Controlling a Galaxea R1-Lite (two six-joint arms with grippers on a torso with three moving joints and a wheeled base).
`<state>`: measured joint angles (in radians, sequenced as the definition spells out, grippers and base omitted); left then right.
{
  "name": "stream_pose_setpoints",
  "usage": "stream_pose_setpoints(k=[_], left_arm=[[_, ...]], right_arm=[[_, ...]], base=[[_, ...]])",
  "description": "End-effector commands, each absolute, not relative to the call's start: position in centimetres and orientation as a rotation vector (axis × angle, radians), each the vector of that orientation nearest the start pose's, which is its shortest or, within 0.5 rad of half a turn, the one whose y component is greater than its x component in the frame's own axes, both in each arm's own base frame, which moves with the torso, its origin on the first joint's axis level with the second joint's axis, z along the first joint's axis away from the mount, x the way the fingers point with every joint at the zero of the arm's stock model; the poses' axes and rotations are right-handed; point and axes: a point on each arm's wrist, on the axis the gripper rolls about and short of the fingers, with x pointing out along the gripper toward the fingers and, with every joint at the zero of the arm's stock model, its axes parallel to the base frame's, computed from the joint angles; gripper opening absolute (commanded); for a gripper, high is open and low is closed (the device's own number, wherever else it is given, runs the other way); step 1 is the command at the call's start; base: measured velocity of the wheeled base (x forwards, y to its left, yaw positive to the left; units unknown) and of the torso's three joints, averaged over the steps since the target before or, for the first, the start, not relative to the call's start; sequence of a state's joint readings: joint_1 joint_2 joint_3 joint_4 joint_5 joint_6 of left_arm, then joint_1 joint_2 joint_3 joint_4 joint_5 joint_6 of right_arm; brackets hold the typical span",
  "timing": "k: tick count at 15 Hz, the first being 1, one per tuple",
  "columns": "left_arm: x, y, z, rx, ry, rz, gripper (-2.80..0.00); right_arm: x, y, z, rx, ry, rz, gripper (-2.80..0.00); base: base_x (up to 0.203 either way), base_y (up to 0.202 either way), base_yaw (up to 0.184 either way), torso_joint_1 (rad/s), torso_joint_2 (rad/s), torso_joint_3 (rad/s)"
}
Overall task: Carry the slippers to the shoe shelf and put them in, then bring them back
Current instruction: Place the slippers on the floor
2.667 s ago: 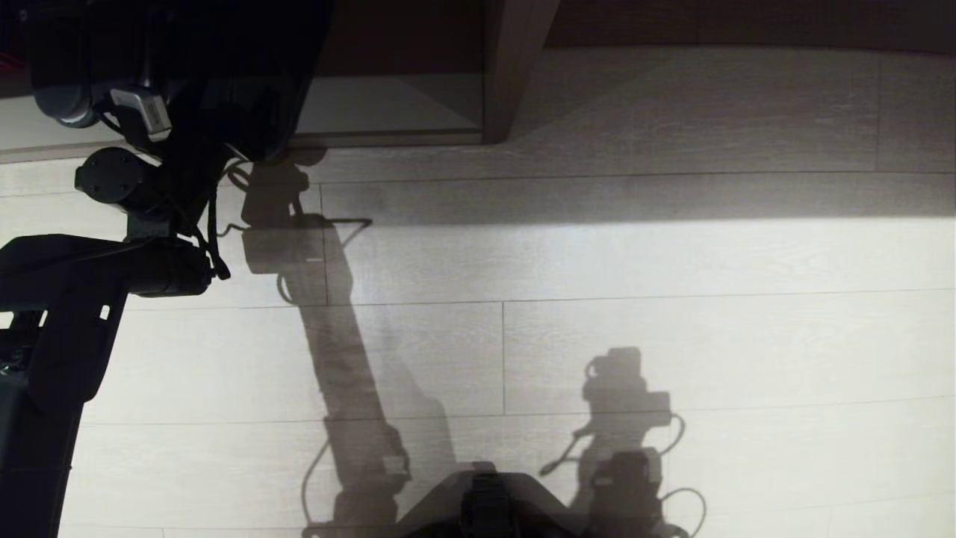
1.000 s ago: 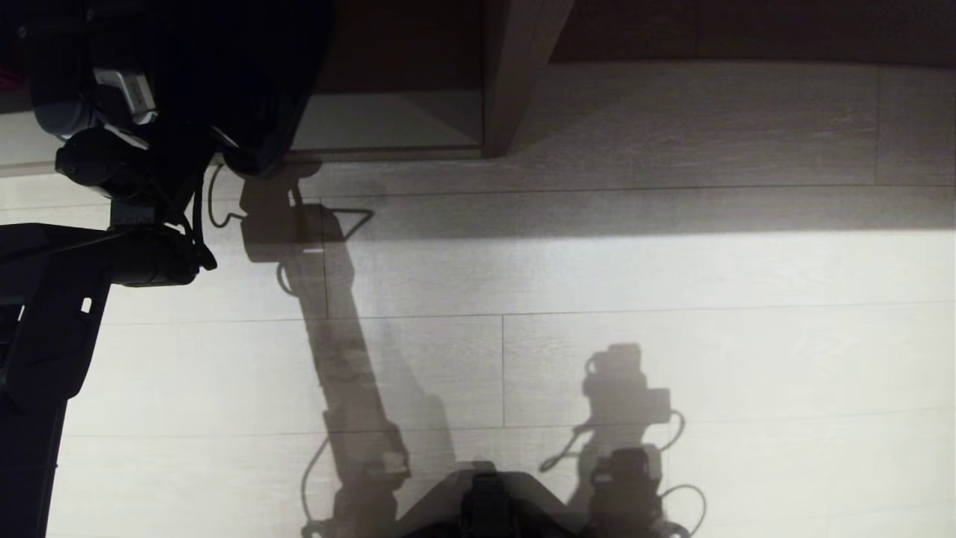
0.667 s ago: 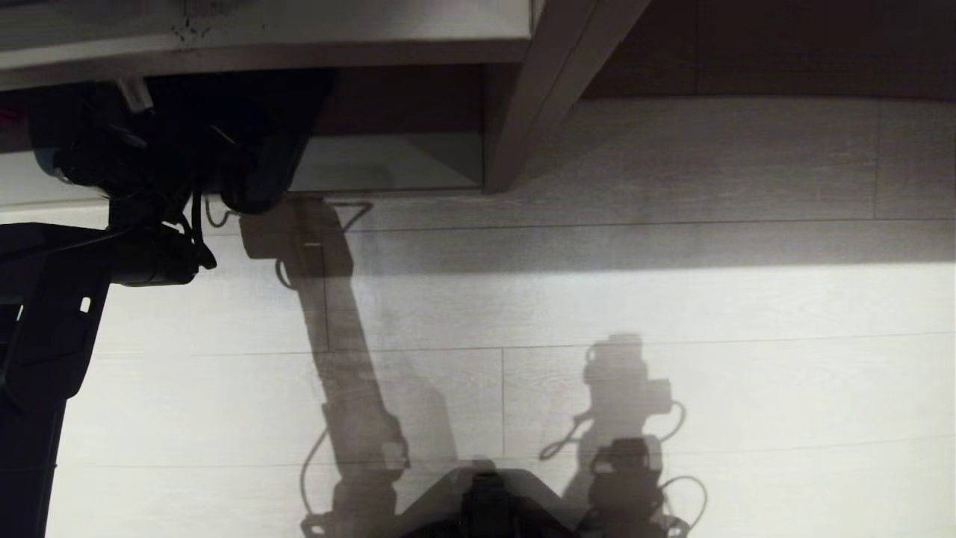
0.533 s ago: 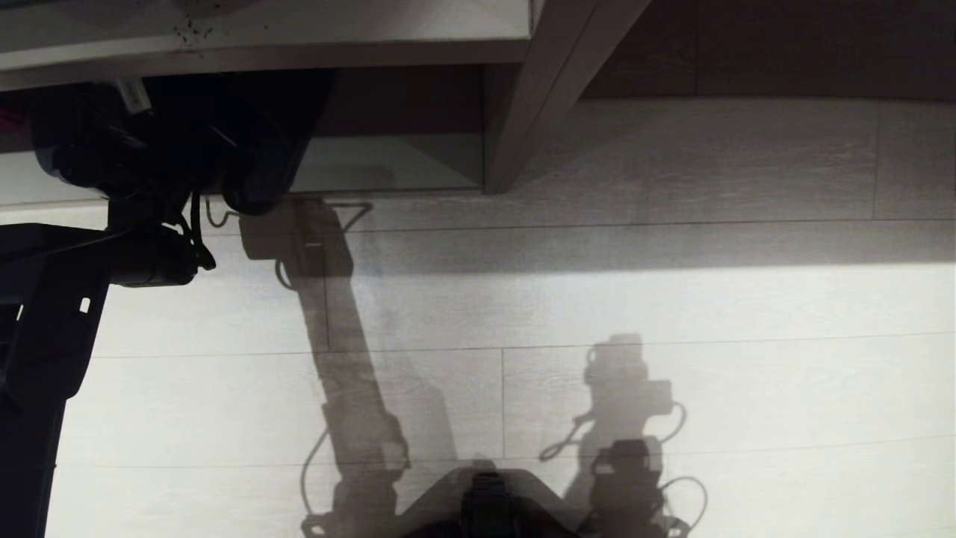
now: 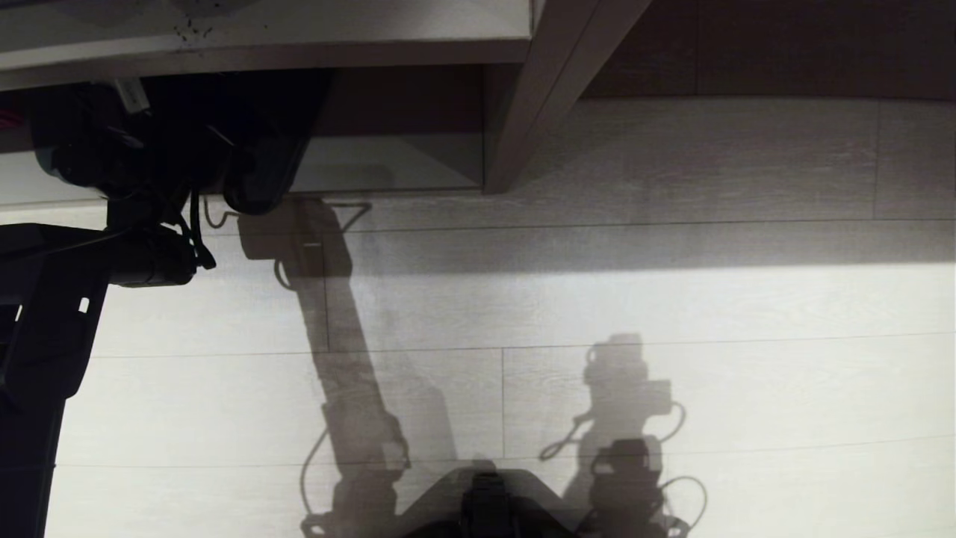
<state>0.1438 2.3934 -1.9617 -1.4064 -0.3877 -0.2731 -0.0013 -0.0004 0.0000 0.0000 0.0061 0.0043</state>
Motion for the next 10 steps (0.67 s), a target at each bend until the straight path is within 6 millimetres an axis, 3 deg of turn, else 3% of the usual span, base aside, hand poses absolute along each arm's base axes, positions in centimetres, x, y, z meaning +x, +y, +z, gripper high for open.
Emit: stream_pose_setpoints(k=[1,10], left_arm=[[46.16,6.04,28.53,-0.009,-0.893,-0.362,-2.8],[45.73,6.69,29.0,-0.01,-0.906,-0.36,-2.8]], right_arm=[[-2.29,0.01,7.54,0.005,-0.002,0.006,-2.8],[-2.29,0.02,7.54,0.005,-0.002,0.005,-2.8]], base=[[0.0,0.0,0.0,0.0,0.0,0.0],[0.0,0.0,0.0,0.0,0.0,0.0]])
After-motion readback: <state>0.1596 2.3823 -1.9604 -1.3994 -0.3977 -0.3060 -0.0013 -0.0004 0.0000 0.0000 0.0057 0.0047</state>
